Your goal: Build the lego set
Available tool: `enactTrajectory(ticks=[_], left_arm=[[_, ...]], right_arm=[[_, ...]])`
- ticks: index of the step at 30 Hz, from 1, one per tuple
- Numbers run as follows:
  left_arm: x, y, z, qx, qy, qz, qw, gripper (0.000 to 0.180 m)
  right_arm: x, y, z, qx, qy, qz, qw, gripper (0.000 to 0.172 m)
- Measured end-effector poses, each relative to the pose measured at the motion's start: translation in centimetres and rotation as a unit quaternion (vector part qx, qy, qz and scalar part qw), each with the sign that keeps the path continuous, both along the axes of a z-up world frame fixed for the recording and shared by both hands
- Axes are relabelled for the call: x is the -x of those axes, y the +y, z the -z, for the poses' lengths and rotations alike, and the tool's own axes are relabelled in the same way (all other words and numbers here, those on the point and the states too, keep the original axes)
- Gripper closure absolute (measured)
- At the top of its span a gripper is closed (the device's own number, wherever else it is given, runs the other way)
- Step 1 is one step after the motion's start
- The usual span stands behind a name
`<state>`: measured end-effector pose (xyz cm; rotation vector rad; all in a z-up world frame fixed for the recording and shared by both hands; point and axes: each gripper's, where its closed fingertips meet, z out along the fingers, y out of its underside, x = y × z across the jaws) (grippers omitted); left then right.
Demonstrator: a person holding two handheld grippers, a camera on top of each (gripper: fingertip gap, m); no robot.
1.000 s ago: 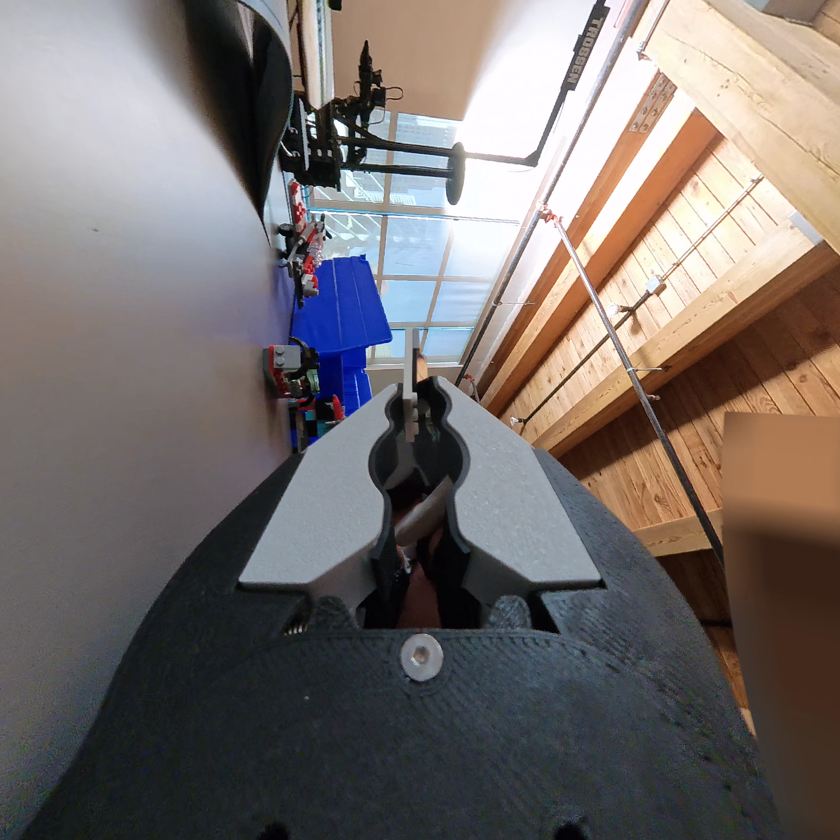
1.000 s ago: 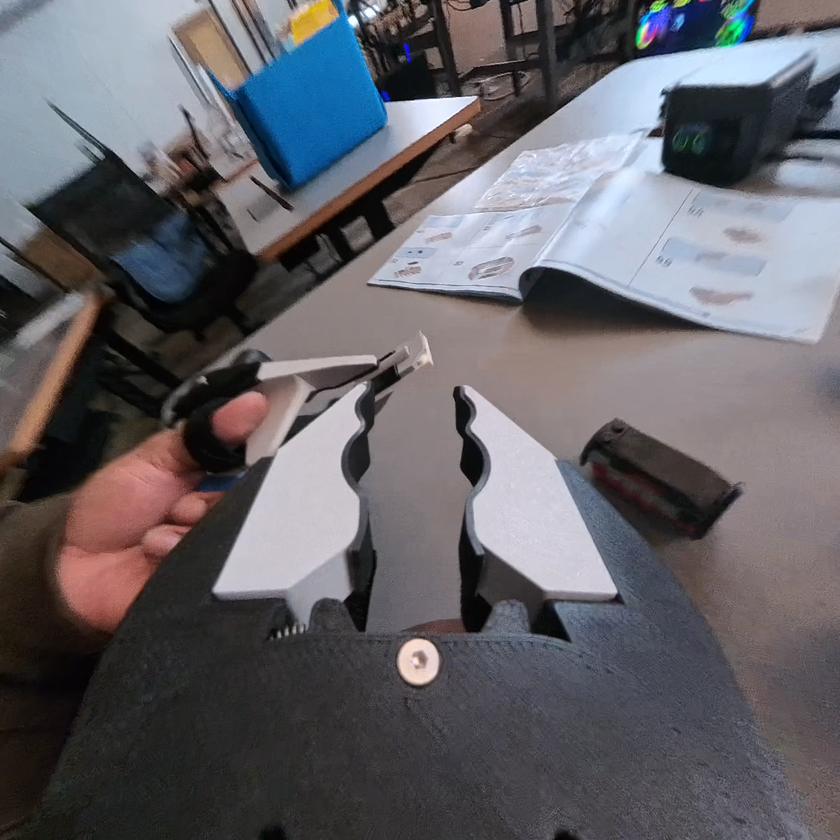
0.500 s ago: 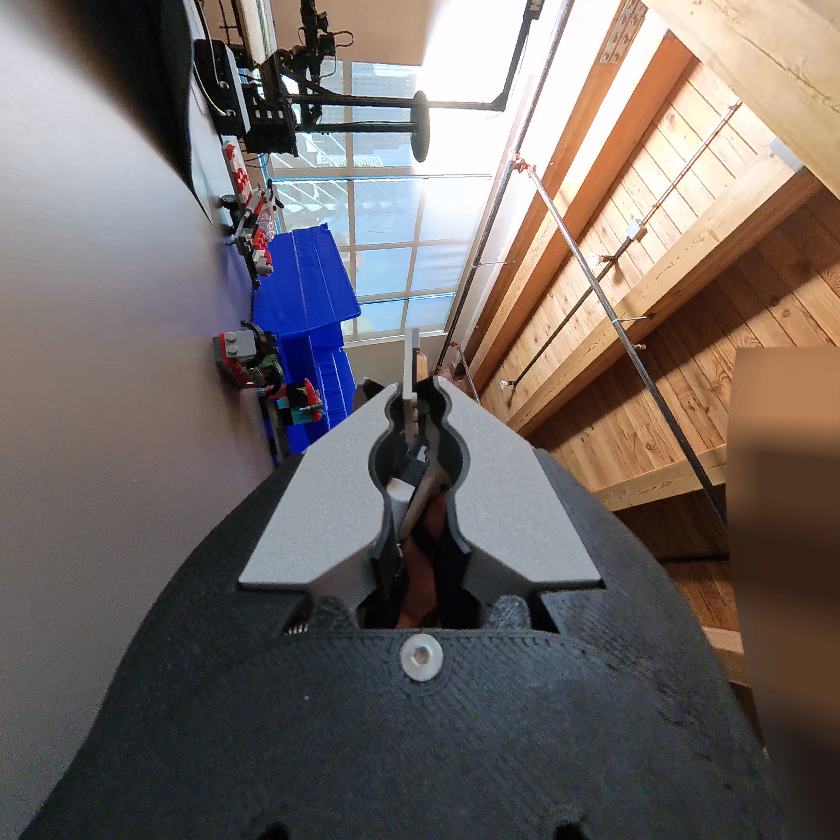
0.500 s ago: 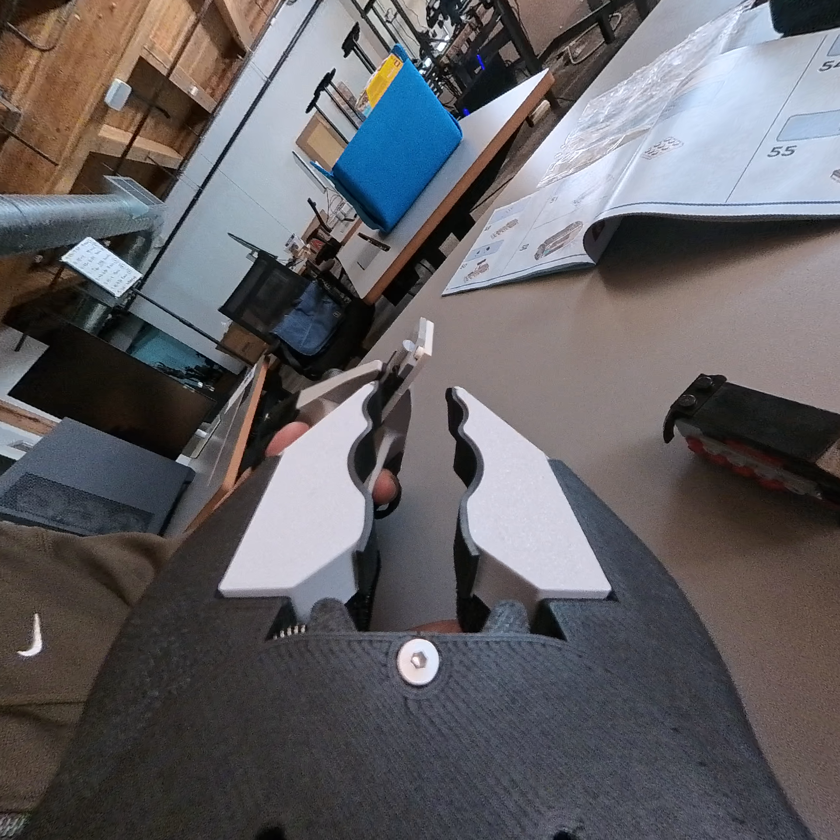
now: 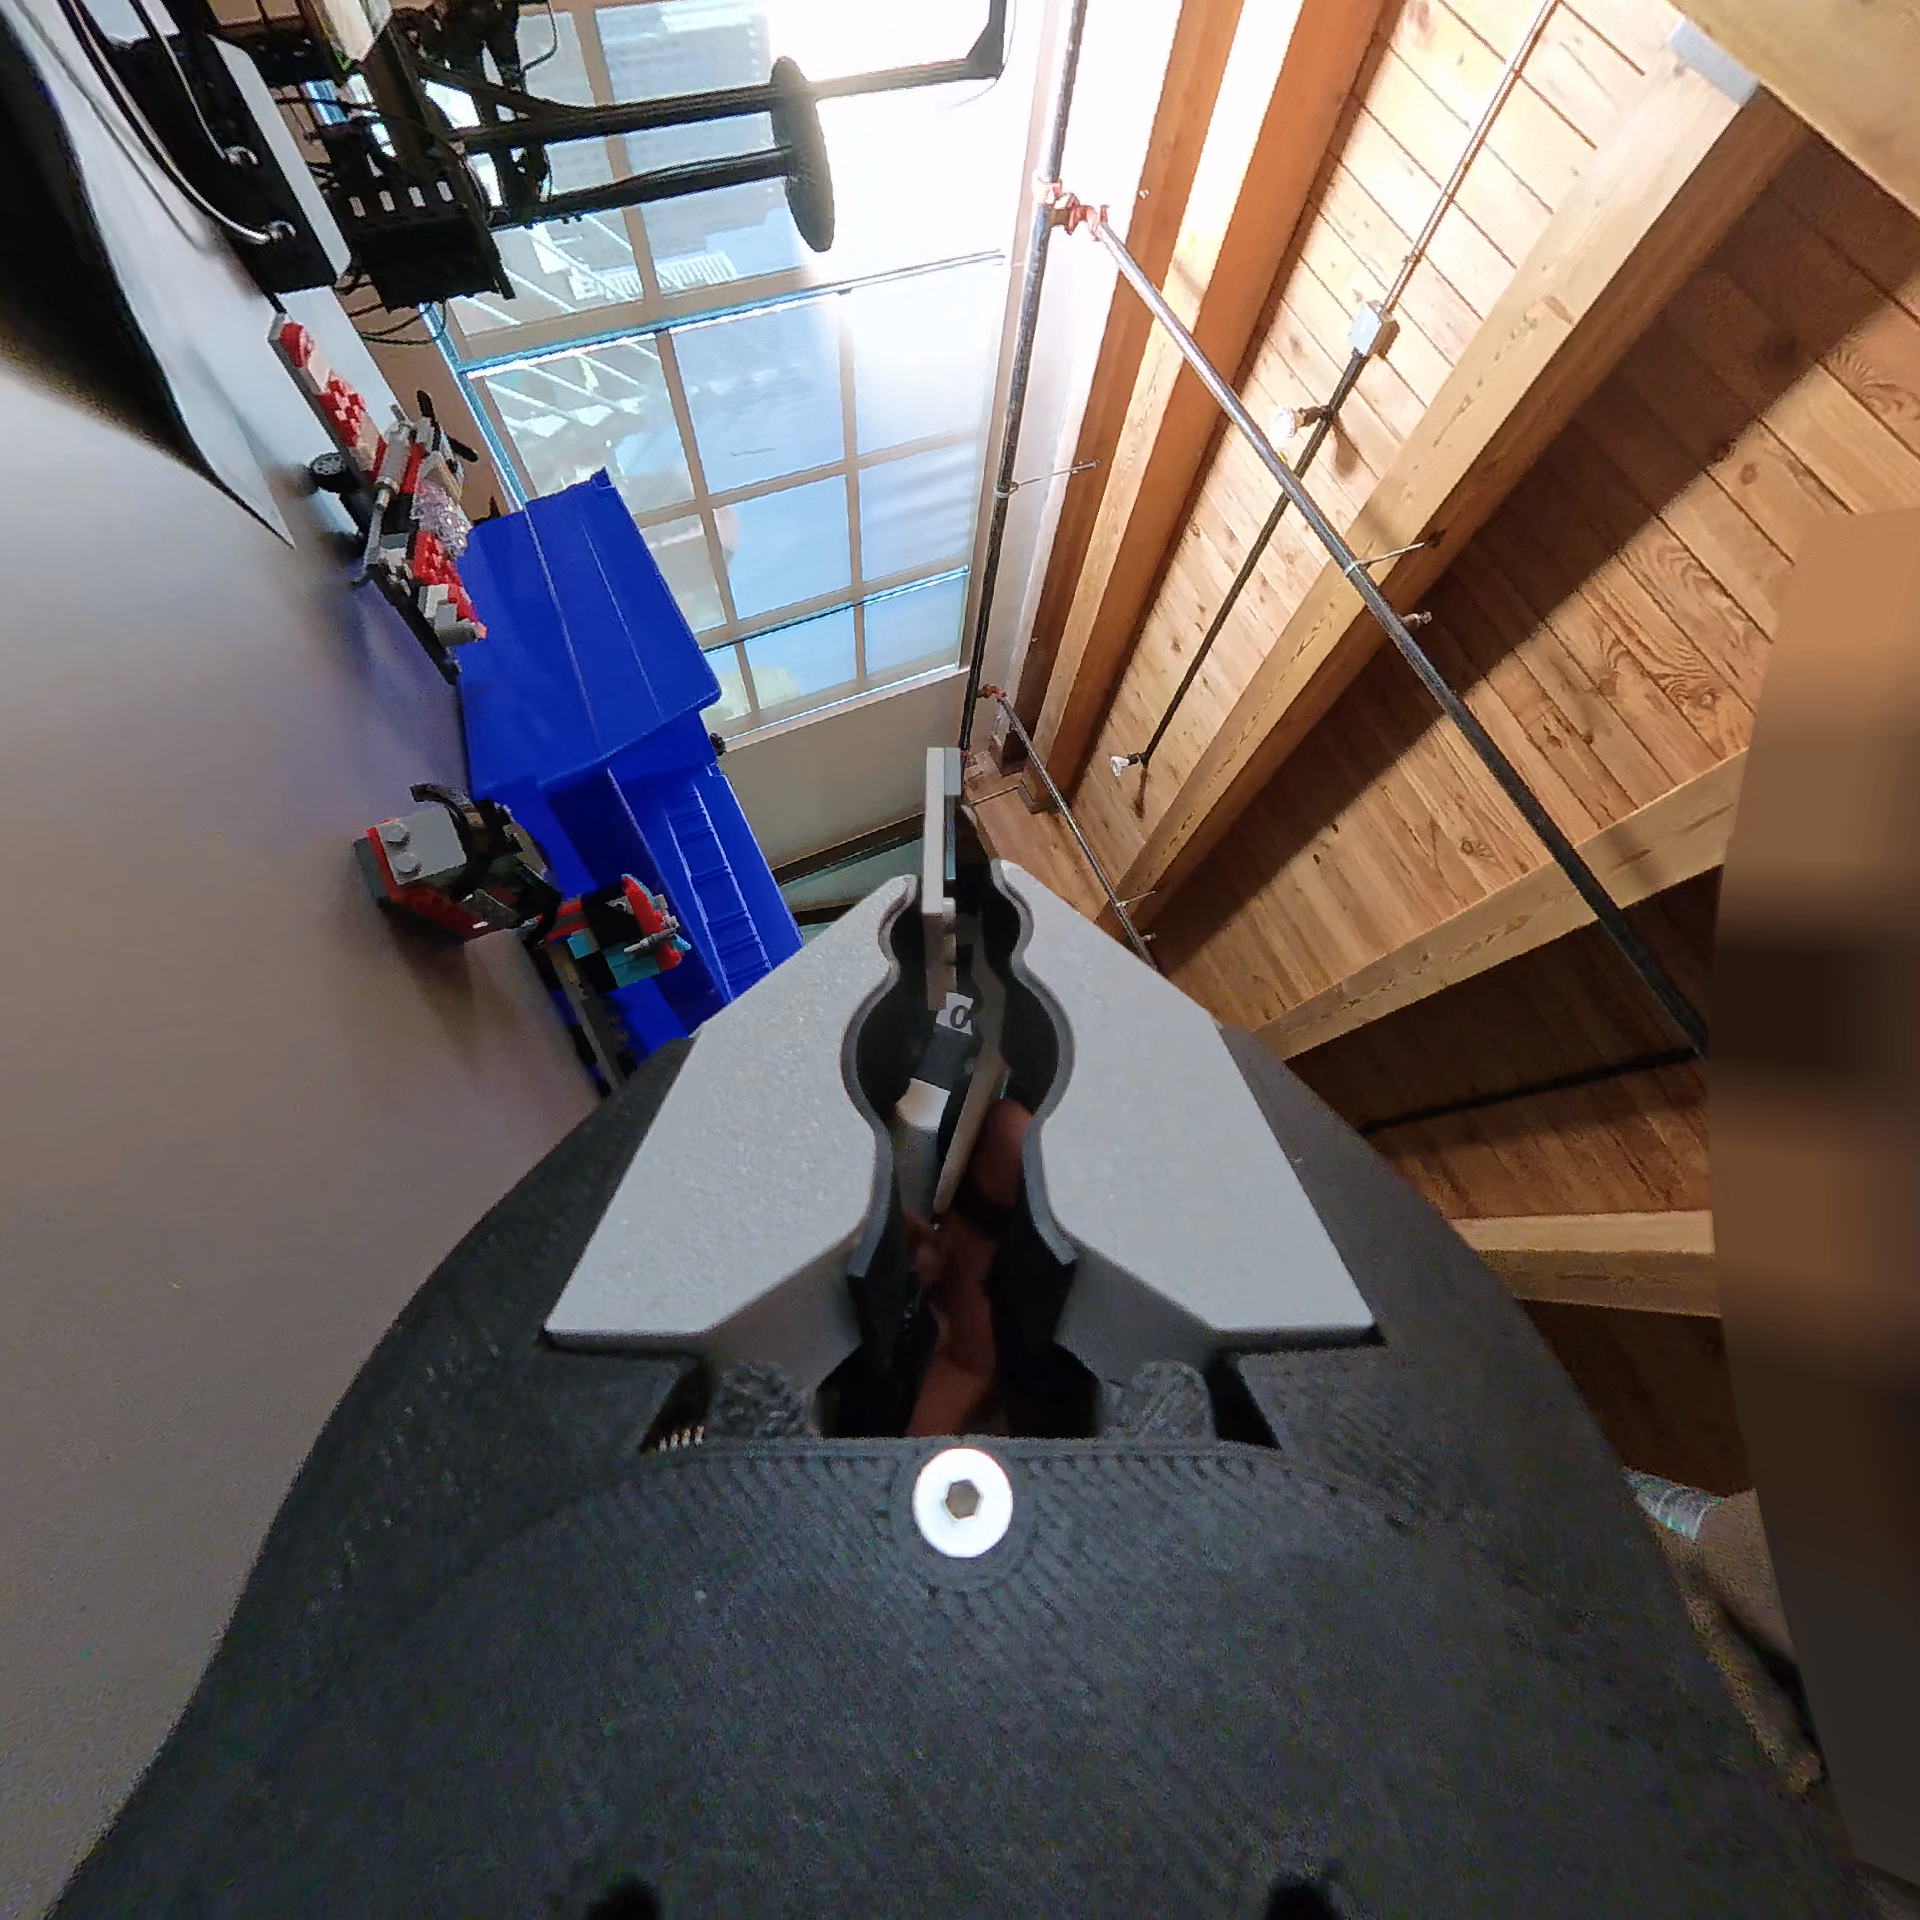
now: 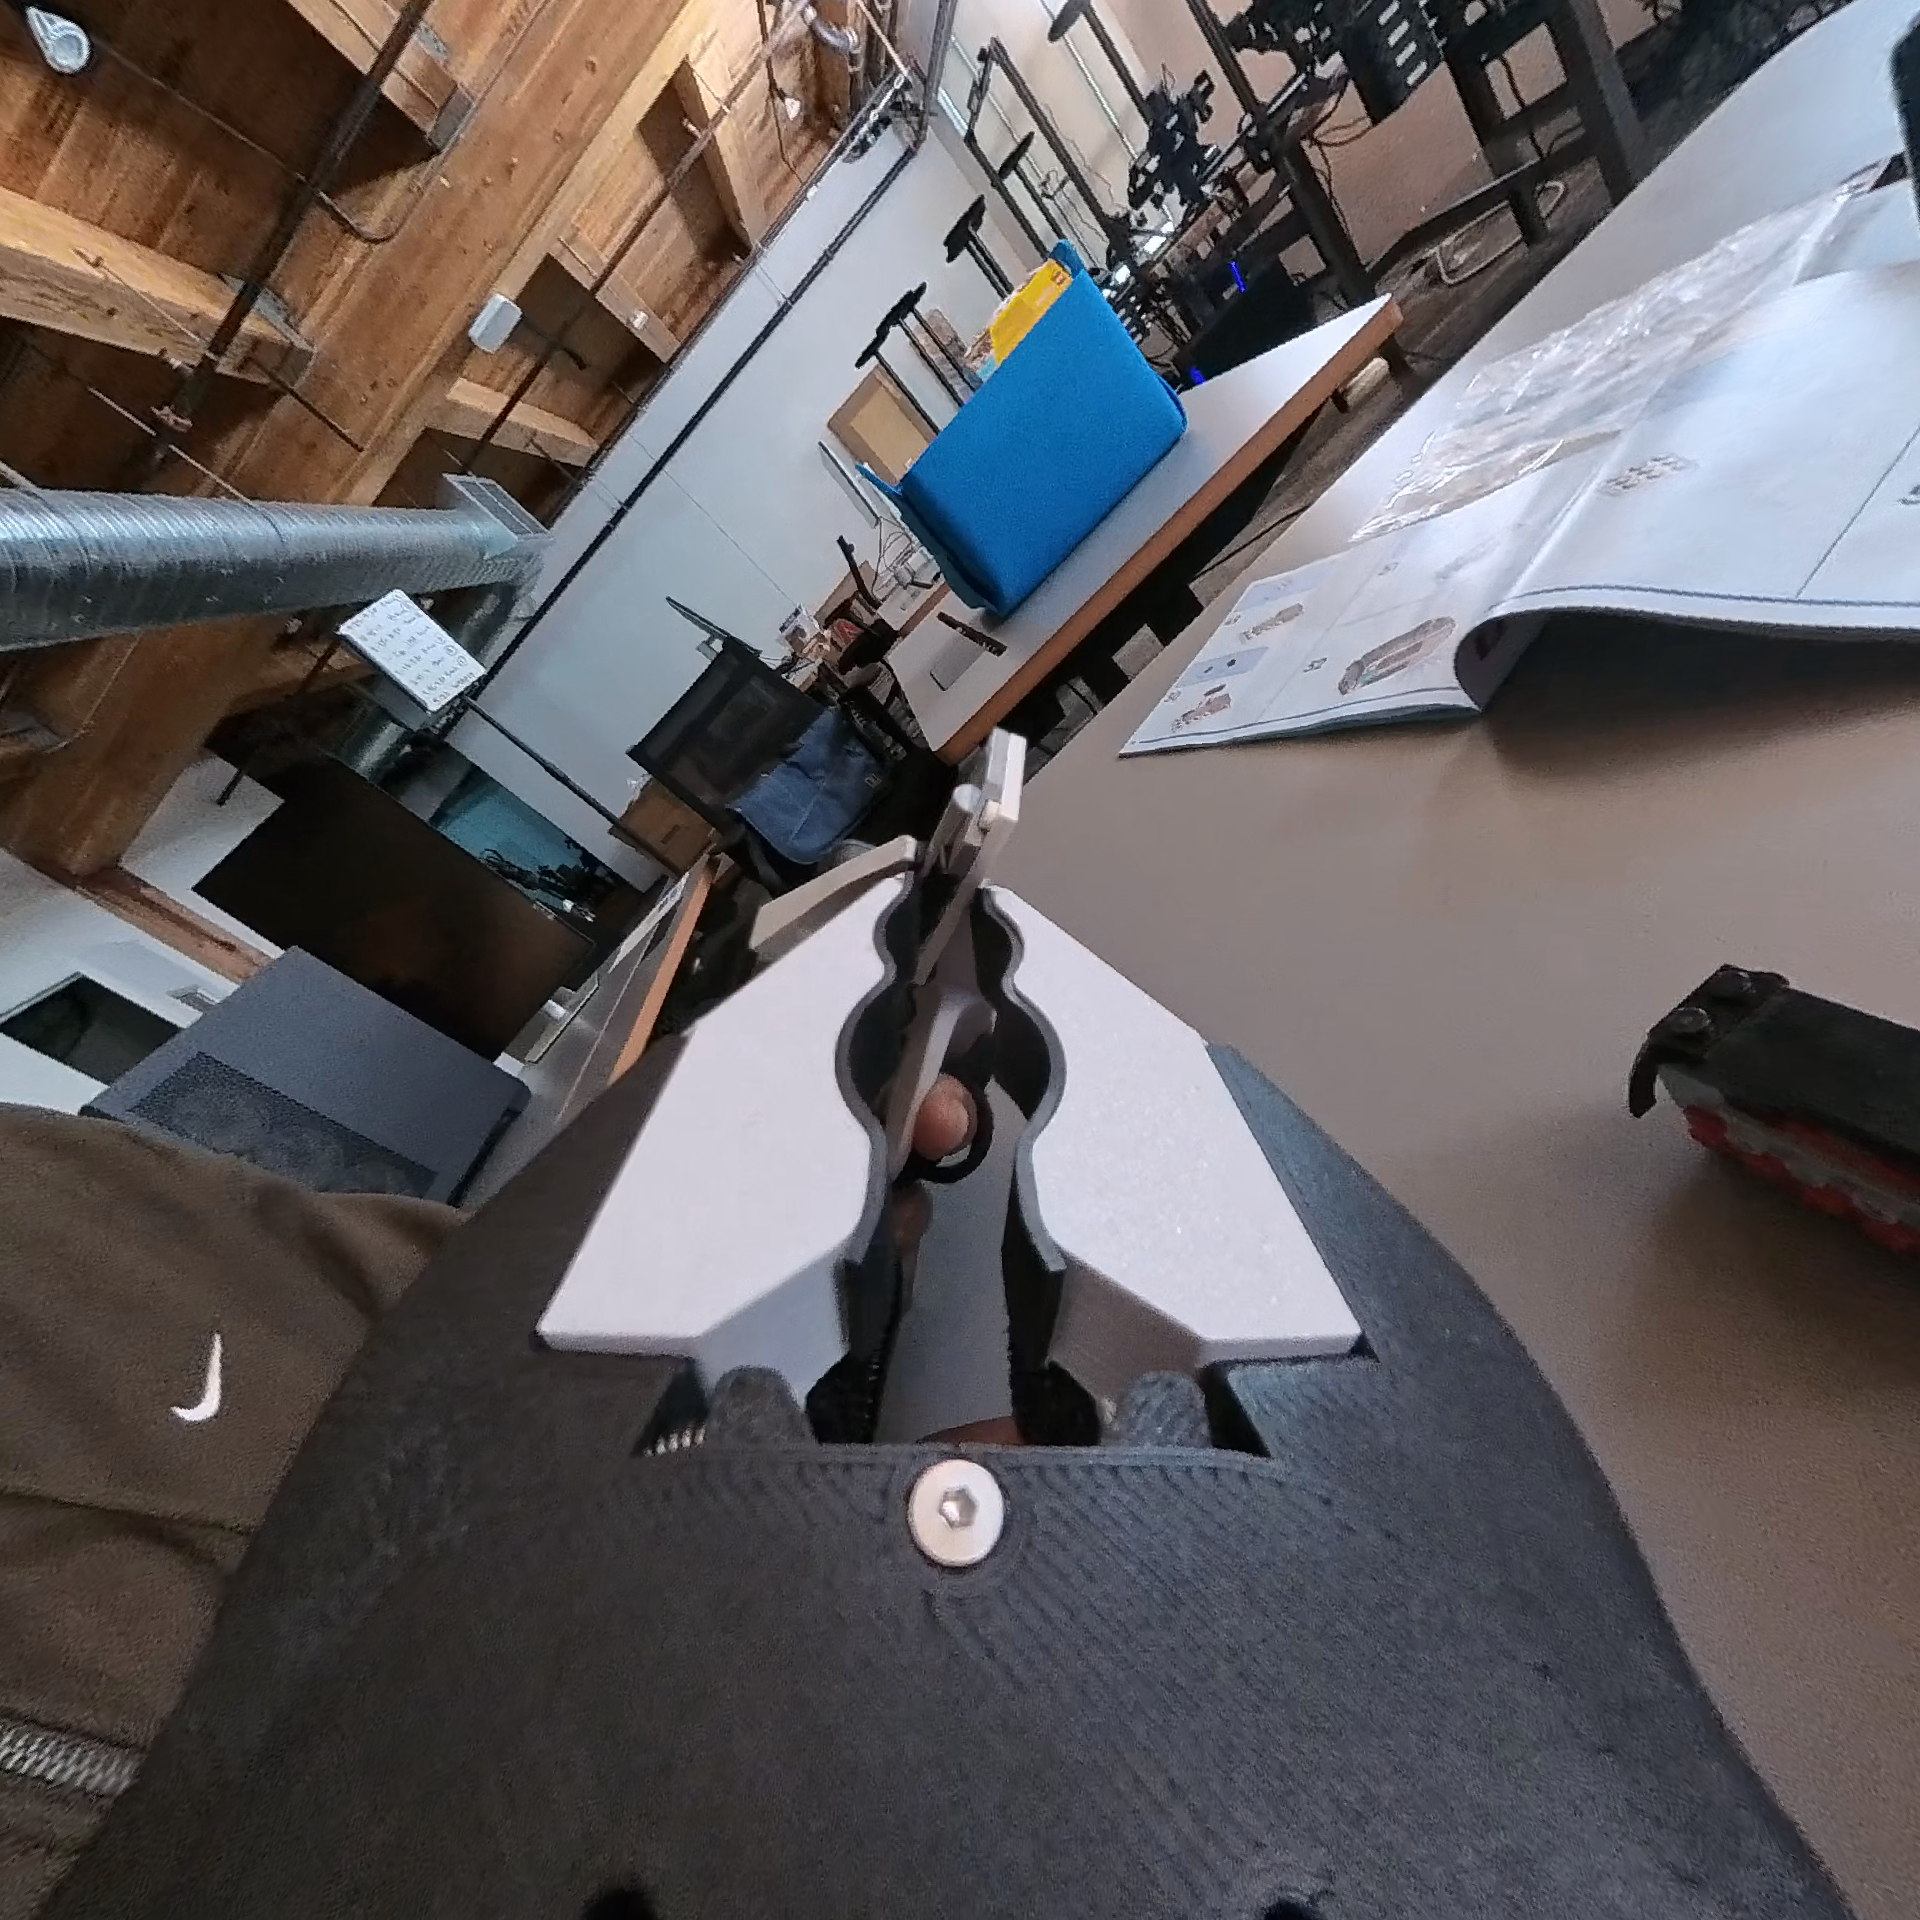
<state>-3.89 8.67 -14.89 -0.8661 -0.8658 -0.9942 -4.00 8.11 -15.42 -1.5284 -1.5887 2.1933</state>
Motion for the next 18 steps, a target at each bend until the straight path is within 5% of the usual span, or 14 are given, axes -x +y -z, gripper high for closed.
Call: enactTrajectory(ticks=[18], left_arm=[[-0.5, 0.21, -0.44, 0.034, 0.106, -0.013, 0.994, 0.17]], right_arm=[[-0.34, 0.14, -0.36, 0.014, -0.004, -0.005, 1.0, 0.163]])
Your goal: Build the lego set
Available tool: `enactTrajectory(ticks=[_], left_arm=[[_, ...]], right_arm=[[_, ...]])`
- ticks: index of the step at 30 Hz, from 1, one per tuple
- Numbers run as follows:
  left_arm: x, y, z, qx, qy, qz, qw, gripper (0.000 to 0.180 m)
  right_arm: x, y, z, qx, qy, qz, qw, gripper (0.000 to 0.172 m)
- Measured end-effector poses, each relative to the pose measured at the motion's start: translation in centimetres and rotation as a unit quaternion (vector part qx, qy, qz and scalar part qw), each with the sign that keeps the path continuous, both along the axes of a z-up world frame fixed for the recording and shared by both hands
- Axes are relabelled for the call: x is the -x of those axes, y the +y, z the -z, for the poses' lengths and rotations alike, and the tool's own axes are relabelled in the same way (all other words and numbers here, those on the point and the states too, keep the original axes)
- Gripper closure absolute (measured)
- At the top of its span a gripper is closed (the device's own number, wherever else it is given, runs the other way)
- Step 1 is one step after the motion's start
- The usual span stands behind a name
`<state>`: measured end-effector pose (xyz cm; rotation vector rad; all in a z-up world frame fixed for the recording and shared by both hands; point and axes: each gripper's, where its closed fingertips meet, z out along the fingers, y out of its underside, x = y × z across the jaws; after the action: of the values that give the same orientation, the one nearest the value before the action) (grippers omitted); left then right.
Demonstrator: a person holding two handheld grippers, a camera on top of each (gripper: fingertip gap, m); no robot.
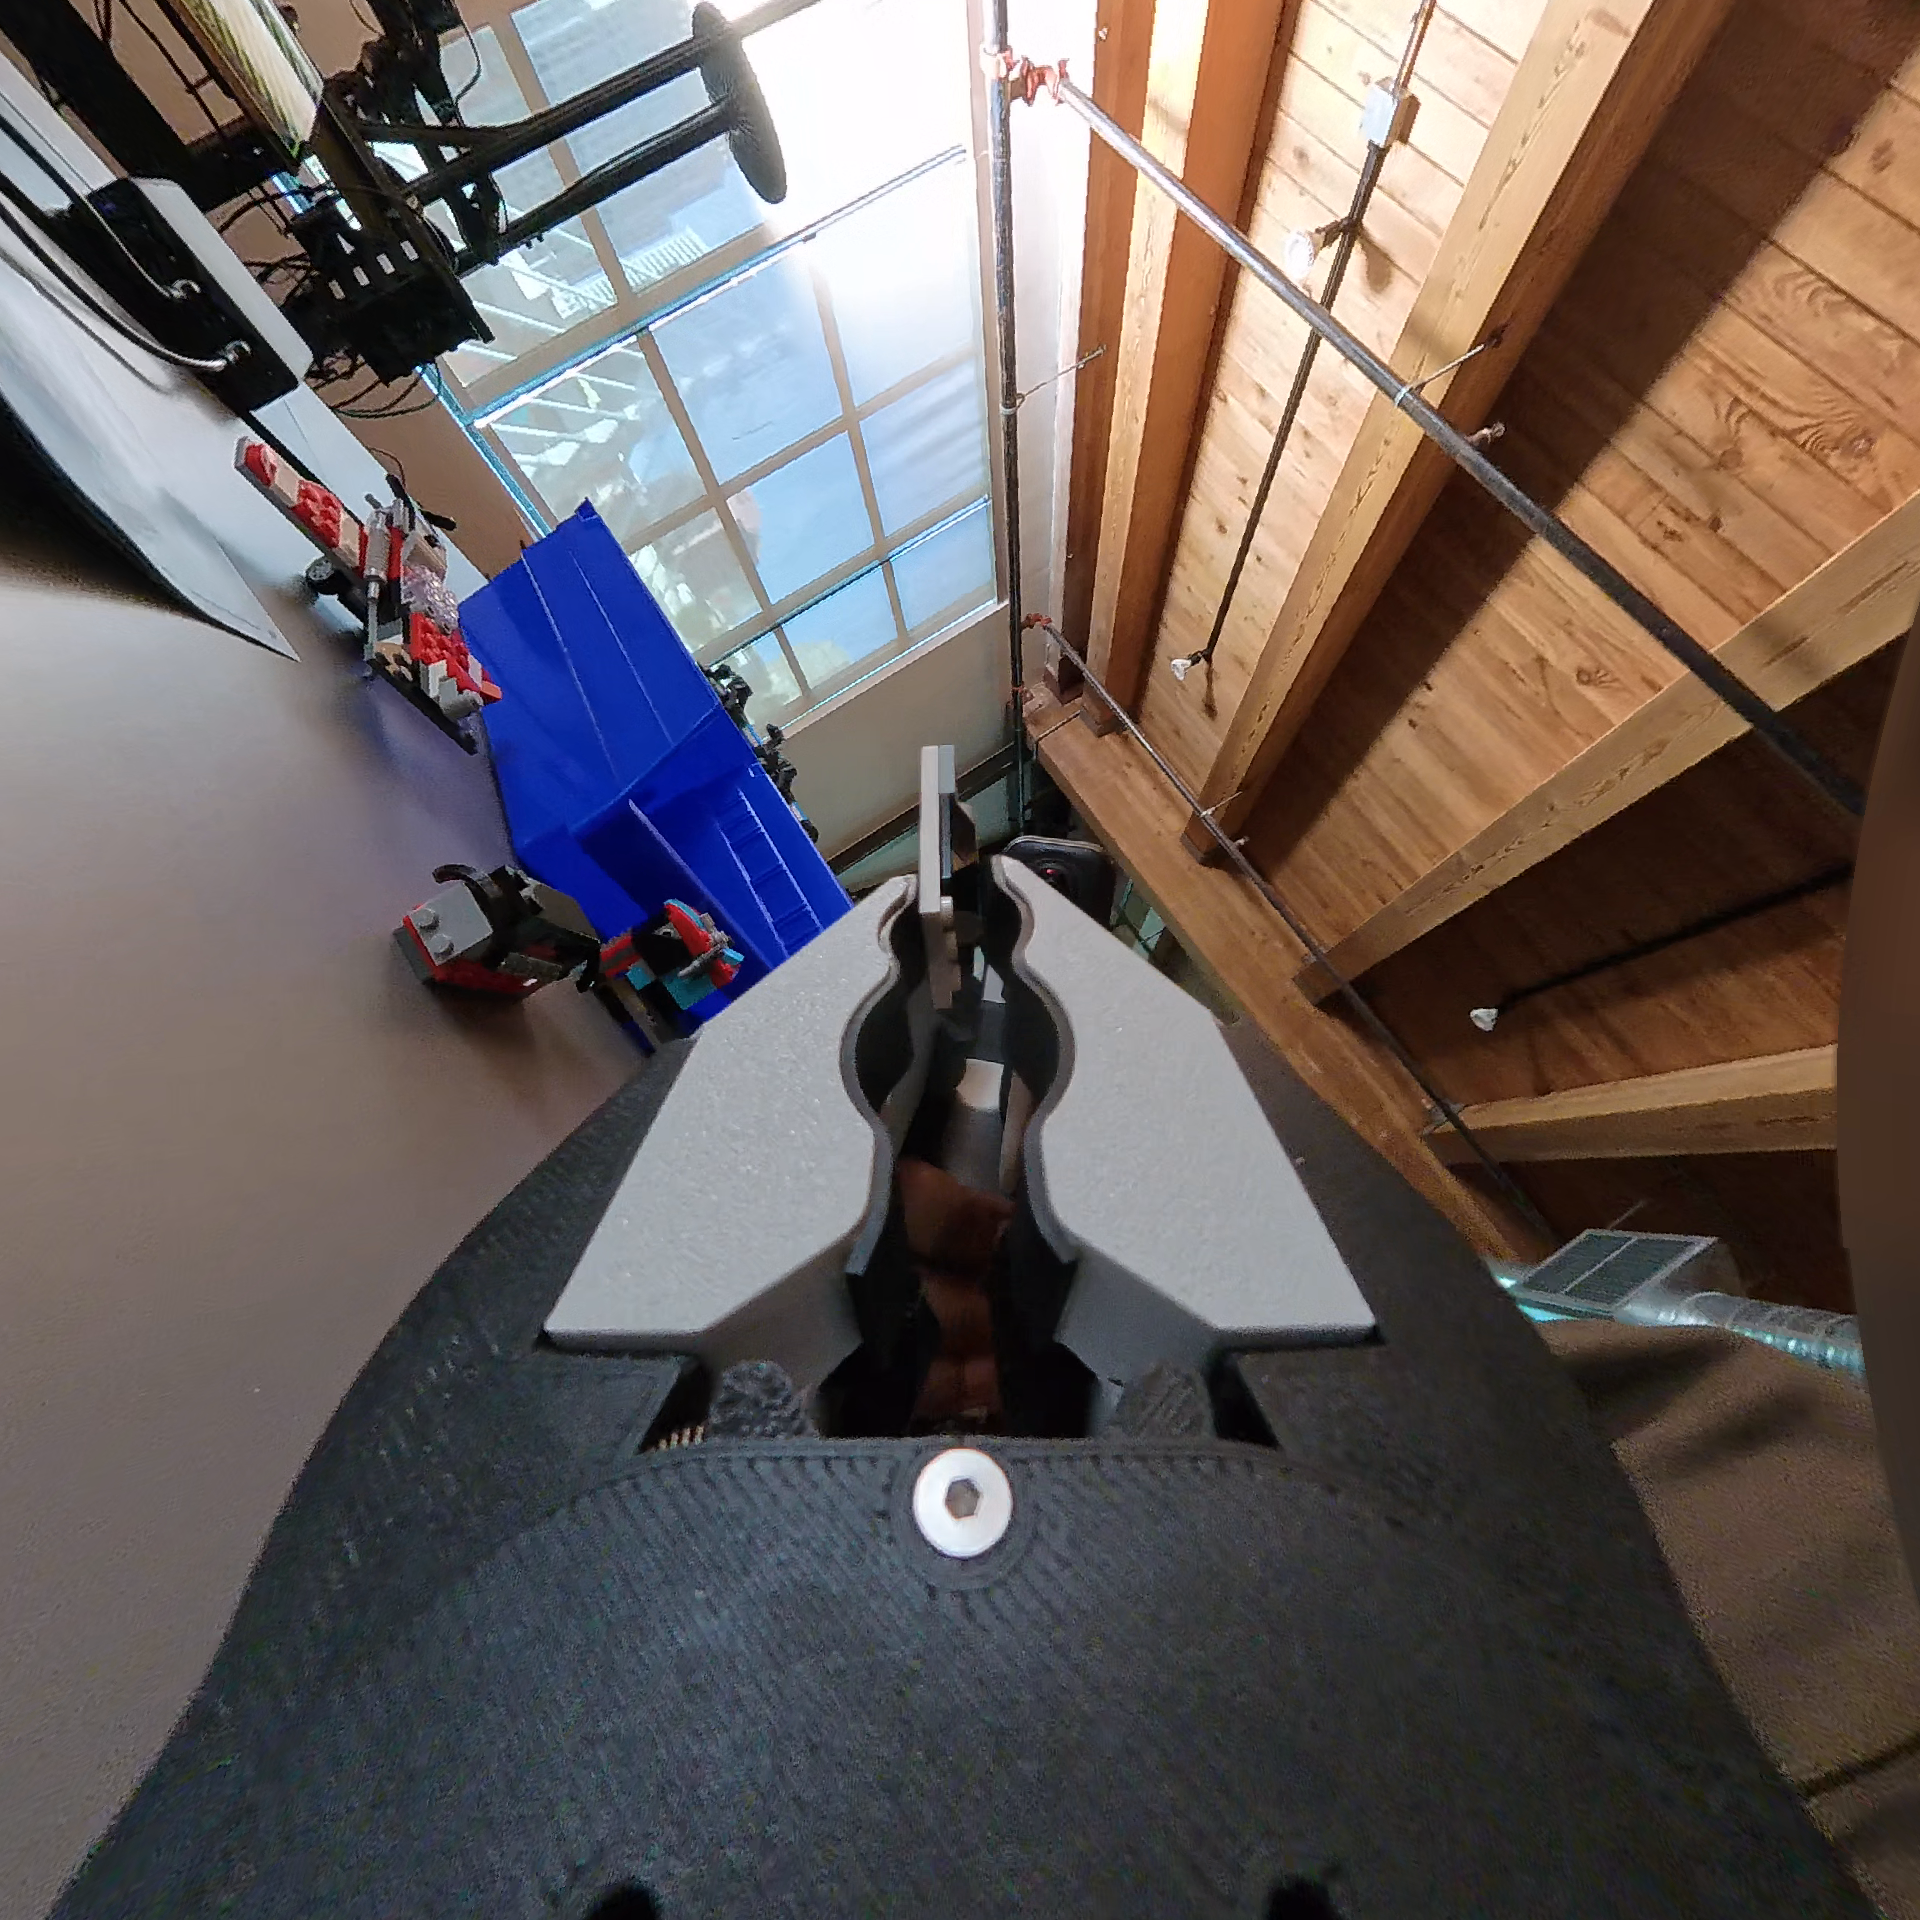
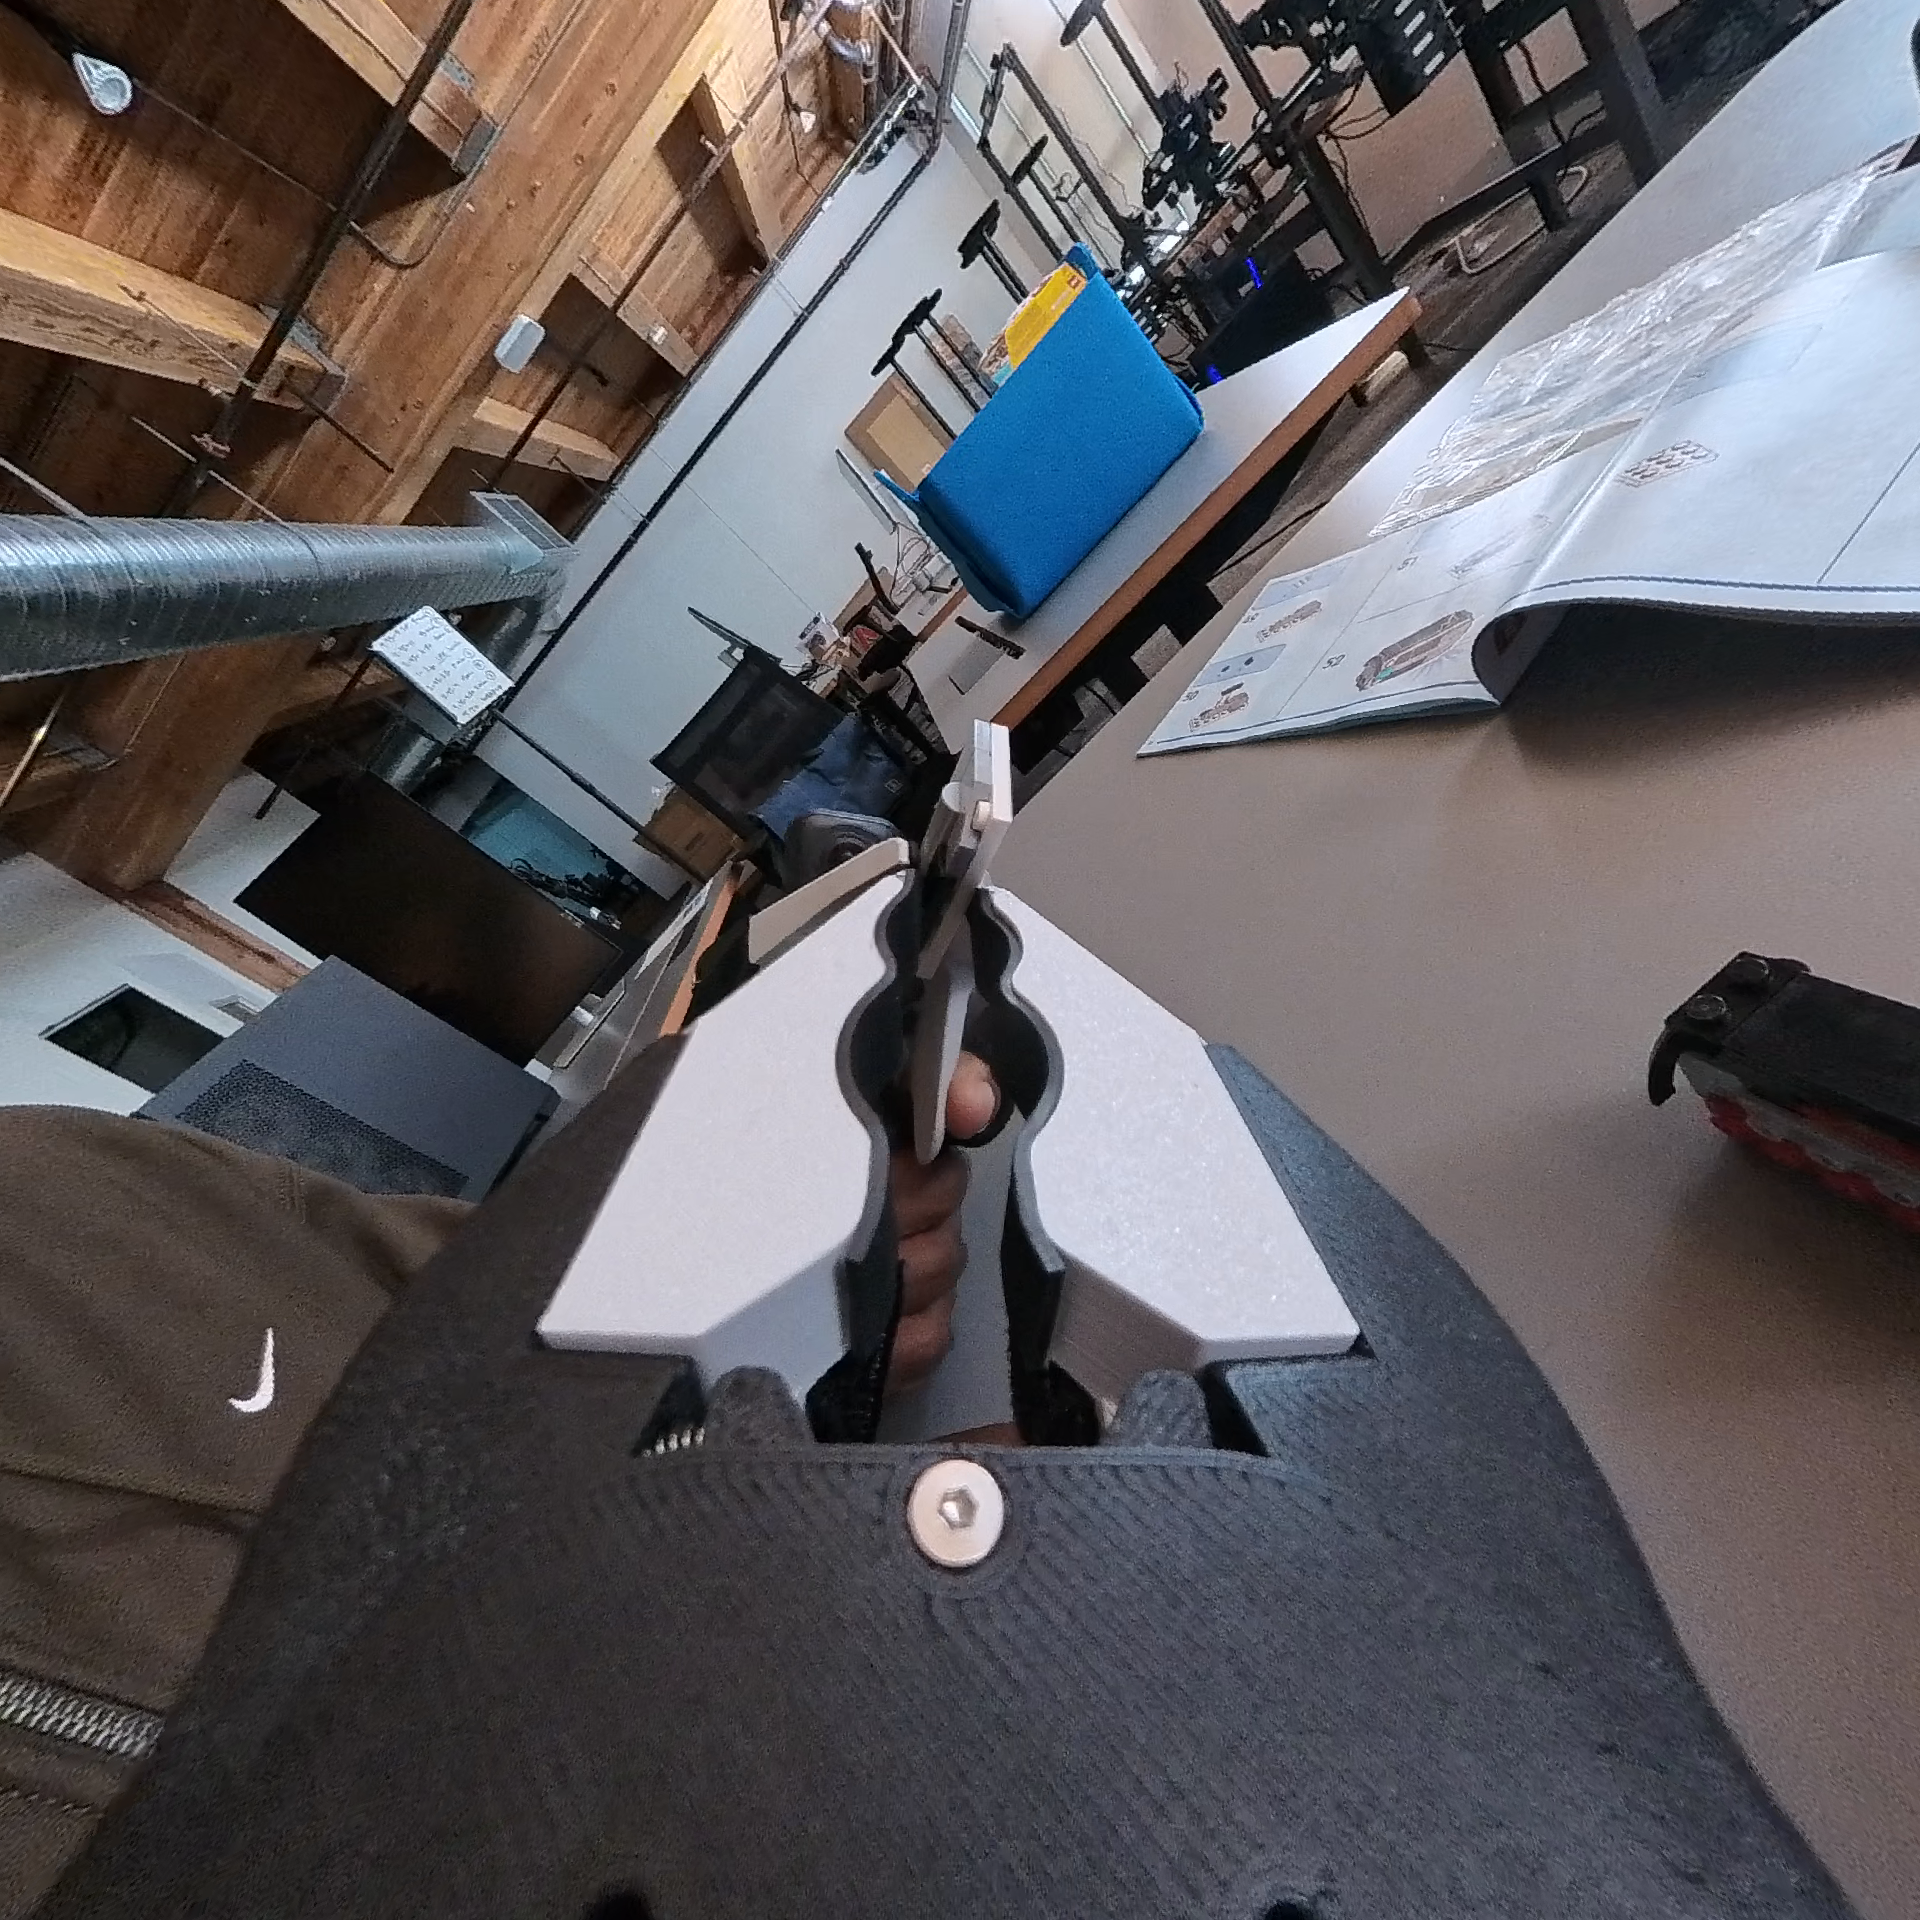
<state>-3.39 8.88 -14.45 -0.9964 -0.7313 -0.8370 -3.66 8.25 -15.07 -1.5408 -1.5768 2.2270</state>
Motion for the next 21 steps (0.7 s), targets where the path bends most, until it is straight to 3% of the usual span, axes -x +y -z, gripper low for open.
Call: enactTrajectory(ticks=[8, 21], left_arm=[[-0.23, -0.02, -0.29, 0.004, 0.025, -0.006, 1.0, 0.169], [-0.14, -0.01, -0.35, -0.02, -0.005, 0.007, 1.0, 0.169]], right_arm=[[-0.15, -0.03, -0.3, 0.001, 0.01, -0.001, 1.0, 0.164], [-0.1, -0.02, -0.27, 0.006, 0.008, -0.001, 1.0, 0.165]])
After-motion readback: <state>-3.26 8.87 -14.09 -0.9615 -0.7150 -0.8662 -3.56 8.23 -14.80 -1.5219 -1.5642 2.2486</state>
